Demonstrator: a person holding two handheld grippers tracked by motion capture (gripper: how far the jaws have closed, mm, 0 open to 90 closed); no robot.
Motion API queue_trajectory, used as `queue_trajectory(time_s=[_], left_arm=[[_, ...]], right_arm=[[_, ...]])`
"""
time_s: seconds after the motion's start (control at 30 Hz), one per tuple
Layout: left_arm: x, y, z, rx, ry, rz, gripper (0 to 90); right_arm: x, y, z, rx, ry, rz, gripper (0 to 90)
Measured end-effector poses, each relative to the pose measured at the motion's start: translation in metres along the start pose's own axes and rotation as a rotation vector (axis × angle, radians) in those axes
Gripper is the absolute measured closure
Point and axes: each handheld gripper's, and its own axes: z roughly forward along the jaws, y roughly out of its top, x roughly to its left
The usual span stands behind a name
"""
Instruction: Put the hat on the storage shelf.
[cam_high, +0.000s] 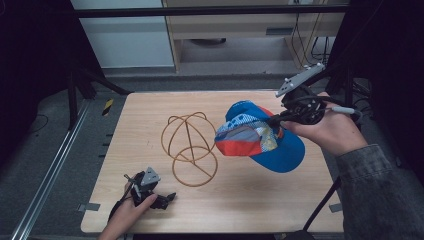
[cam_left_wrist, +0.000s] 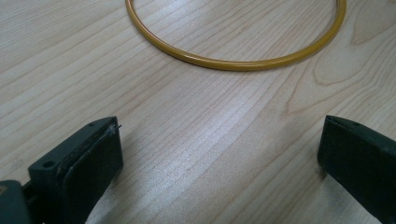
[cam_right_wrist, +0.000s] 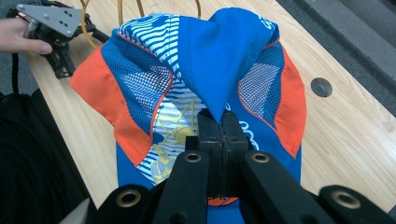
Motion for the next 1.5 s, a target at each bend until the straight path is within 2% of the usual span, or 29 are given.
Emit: queue_trajectory(time_s=[0.27,0.9,1.1,1.5], left_arm=[[0.000,0.000,0.000,0.000,0.000,0.000,0.0],[0.000,0.000,0.000,0.001,0.000,0.001,0.0],[0.000,0.000,0.000,-0.001,0.001,-0.003,0.0],[0.000,0.000,0.000,-0.001,0.002,0.000,0.0]], right_arm=[[0.000,0.003,-0.008,-0.040,-0.004,0.000,90.0],[0.008,0.026,-0.013,-0.100,-0.014,-0.034,90.0],[0.013,0.039,-0.007,-0.103,-0.020,-0.054,90.0],[0.023,0.076,0.004,-0.142,-0.005,-0.105,90.0]])
